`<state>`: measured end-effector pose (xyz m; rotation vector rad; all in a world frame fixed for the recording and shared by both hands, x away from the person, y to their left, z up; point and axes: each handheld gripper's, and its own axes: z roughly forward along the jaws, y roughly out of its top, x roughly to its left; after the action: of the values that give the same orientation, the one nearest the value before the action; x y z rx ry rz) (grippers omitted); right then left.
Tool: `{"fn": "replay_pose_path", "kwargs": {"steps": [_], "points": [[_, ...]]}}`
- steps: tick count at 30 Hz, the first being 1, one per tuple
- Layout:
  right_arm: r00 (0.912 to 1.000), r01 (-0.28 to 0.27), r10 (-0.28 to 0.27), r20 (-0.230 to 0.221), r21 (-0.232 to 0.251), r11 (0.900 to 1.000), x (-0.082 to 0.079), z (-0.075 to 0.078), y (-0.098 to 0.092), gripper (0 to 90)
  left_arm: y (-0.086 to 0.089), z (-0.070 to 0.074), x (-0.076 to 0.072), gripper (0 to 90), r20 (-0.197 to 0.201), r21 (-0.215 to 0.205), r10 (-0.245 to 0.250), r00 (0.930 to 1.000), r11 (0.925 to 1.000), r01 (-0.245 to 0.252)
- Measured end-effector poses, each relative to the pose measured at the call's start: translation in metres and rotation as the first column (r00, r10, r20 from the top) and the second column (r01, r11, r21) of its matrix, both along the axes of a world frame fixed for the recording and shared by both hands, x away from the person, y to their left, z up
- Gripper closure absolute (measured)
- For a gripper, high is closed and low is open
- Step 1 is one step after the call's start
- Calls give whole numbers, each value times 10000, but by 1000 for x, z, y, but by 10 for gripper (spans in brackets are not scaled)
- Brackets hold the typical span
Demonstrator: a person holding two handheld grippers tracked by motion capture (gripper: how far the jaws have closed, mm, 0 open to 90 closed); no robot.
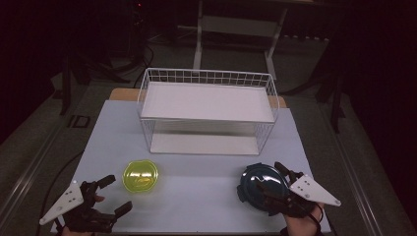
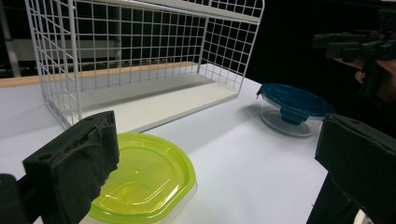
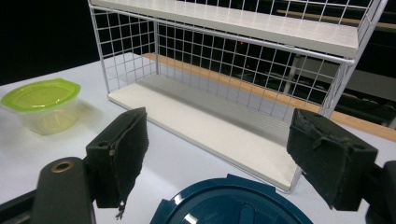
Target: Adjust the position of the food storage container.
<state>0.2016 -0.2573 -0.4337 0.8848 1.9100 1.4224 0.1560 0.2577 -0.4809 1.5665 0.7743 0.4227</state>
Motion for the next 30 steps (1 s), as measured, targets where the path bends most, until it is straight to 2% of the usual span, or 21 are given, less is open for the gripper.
{"fn": "replay_pose_path", "kwargs": {"steps": [3, 8, 13, 18, 20, 22, 27, 30], "points": [[10000, -67, 67, 0, 147, 9999, 1, 4, -1, 202, 0, 0, -1, 0, 31, 38, 12, 10000, 10000, -12], [9999, -45, 43, 150, 111, 9999, 4, 14, -3, 204, 0, 0, 0, 0, 8, -17, -14, 10000, 10000, 14], [9997, -237, 238, -2, 395, 9989, 13, 24, -9, 206, 0, 0, 0, 0, -13, -14, -6, 10000, 10000, 6], [9988, -435, 425, 259, 425, 9981, 22, 36, -13, 168, 1, 0, 1, 0, -30, -77, -6, 10000, 10000, 6], [9991, -358, 349, 243, 395, 9986, 27, 39, -14, 167, 1, 0, 1, 0, -38, -70, -30, 10000, 10000, 30], [9991, -424, 422, 45, 560, 9975, 31, 41, -16, 168, 1, 0, 1, 0, -45, -104, -34, 10000, 9999, 33], [9996, -101, 117, -243, 664, 9977, 43, 45, -22, 133, 1, -1, 1, 0, -60, -113, -49, 10000, 9999, 48], [9993, 260, -248, -276, 452, 9986, 50, 48, -24, 109, 1, -1, 1, 0, -68, -116, -47, 10000, 9999, 46]]}}
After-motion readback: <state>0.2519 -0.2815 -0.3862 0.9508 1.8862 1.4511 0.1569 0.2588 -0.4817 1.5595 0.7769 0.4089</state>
